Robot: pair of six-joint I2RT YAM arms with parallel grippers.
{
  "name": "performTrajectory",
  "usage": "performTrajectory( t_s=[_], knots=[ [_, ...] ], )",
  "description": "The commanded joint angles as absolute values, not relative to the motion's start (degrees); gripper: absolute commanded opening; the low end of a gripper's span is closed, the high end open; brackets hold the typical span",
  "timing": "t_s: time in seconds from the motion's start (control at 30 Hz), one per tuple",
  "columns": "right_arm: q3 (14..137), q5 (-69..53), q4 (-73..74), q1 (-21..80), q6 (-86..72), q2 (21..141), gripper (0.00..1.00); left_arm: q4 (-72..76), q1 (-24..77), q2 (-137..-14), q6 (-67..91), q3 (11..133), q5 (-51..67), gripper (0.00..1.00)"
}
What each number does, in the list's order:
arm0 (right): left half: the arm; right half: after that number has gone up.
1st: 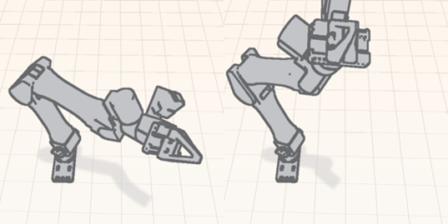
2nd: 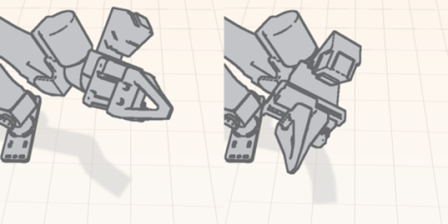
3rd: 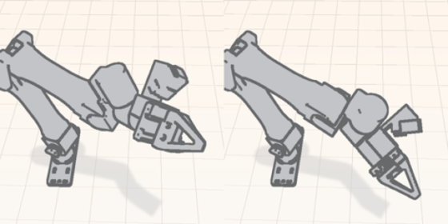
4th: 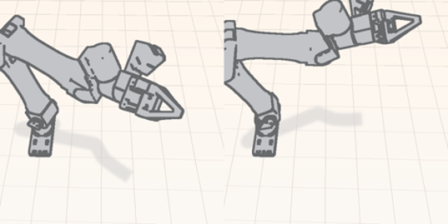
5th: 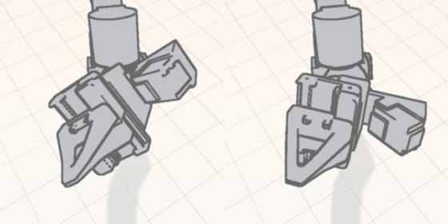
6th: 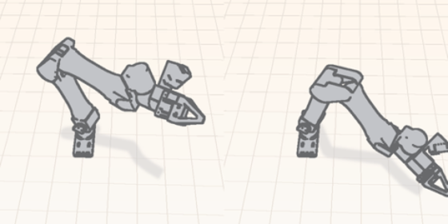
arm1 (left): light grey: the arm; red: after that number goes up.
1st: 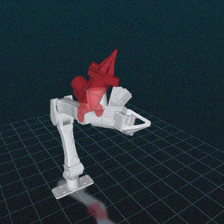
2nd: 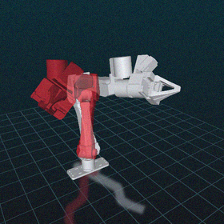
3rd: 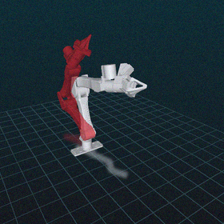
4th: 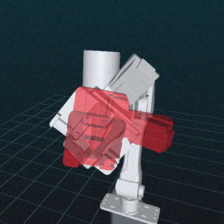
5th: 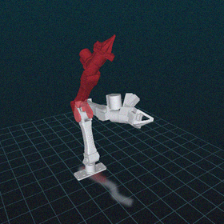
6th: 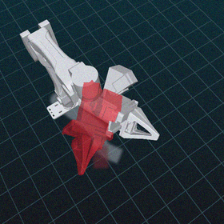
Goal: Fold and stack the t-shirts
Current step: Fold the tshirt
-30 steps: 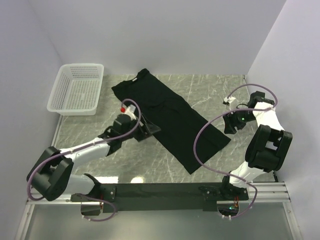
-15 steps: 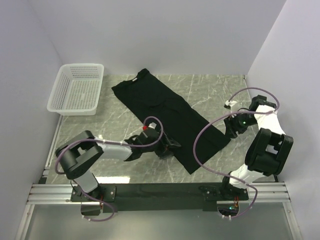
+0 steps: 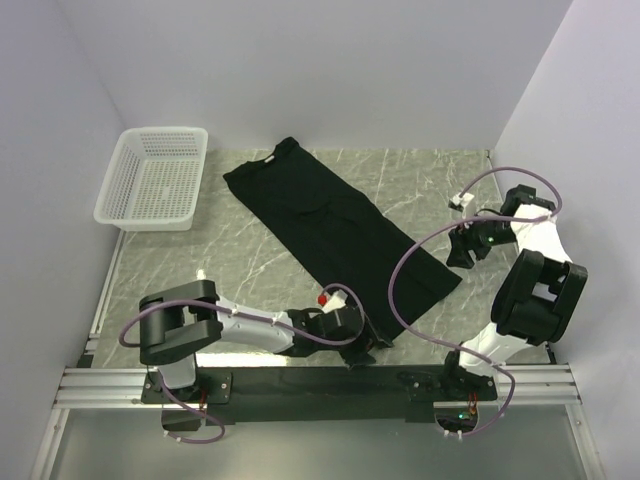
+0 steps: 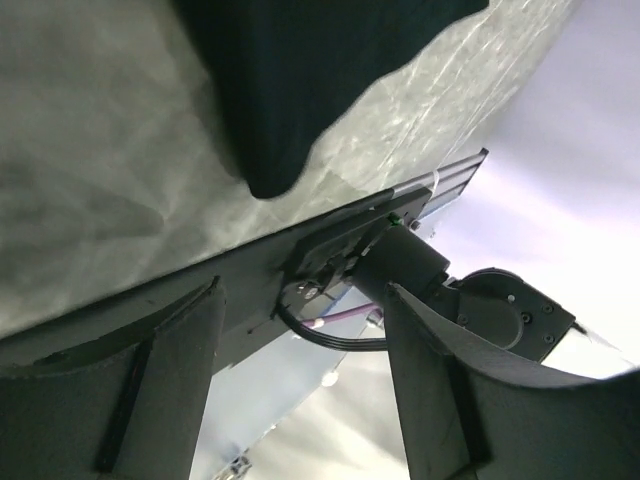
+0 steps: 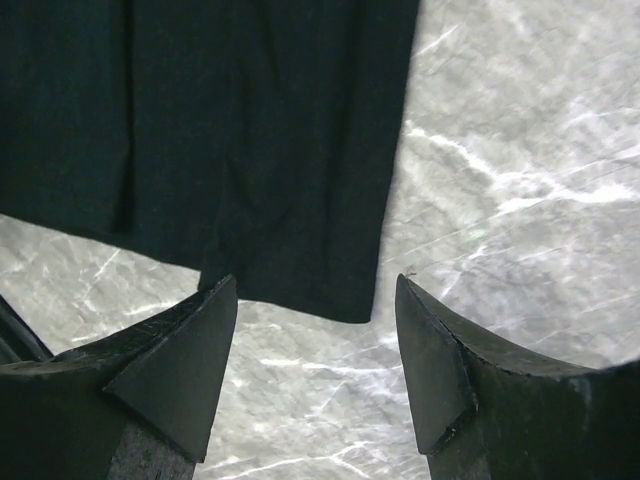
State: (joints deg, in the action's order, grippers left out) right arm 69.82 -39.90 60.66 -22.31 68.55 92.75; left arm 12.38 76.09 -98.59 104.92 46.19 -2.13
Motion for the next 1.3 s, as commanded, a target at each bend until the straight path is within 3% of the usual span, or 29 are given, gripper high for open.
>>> performTrajectory(
  t_s=[0.0,0.23,0.83,1.27],
  knots=[
    [66.2,-40.3,60.2,-23.1,72.4,88.3,0.71,5.3,77.9,-99.8,109.5,51.7,-8.7,0.7],
    [63.2,-40.9,62.7,-25.2,75.1,84.2,0.71,-12.2,78.2,-107.6,110.6,63.0,-13.8,0.63],
    [62.1,-39.5,65.0,-29.8,75.7,86.0,0.71,-27.6,79.1,-112.9,111.8,70.1,-17.1,0.61],
    [60.1,-37.1,65.5,-30.0,82.1,85.5,0.71,-22.4,78.3,-113.6,112.9,65.8,-16.1,0.55]
  ],
)
